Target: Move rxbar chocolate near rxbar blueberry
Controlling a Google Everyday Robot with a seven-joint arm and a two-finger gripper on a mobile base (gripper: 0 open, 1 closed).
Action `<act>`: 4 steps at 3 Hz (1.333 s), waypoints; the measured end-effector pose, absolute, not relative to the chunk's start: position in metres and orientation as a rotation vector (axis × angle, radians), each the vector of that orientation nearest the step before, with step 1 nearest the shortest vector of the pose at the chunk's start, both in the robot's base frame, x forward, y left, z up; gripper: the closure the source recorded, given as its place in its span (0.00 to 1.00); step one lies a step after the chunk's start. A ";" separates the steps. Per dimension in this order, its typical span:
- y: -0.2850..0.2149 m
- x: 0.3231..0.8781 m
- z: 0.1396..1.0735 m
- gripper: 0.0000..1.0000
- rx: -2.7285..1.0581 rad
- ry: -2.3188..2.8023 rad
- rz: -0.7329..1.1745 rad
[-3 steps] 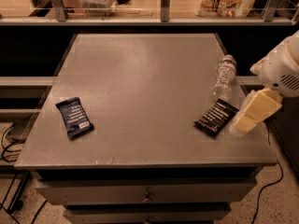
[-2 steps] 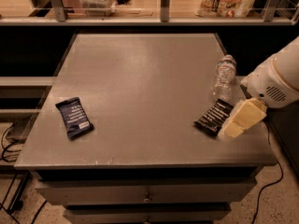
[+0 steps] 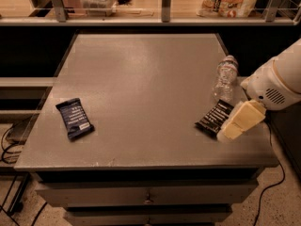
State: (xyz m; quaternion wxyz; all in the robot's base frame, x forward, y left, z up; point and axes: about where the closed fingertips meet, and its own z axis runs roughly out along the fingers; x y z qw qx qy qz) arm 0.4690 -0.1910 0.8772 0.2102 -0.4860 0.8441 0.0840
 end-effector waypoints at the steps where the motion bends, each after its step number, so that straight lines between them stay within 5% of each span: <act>1: -0.181 0.474 0.863 0.00 -1.323 2.338 0.280; 4: -0.174 0.484 0.817 0.00 -1.211 2.388 0.292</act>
Offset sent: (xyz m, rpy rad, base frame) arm 0.0158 0.0242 -0.0479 0.0902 -0.0007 -0.0607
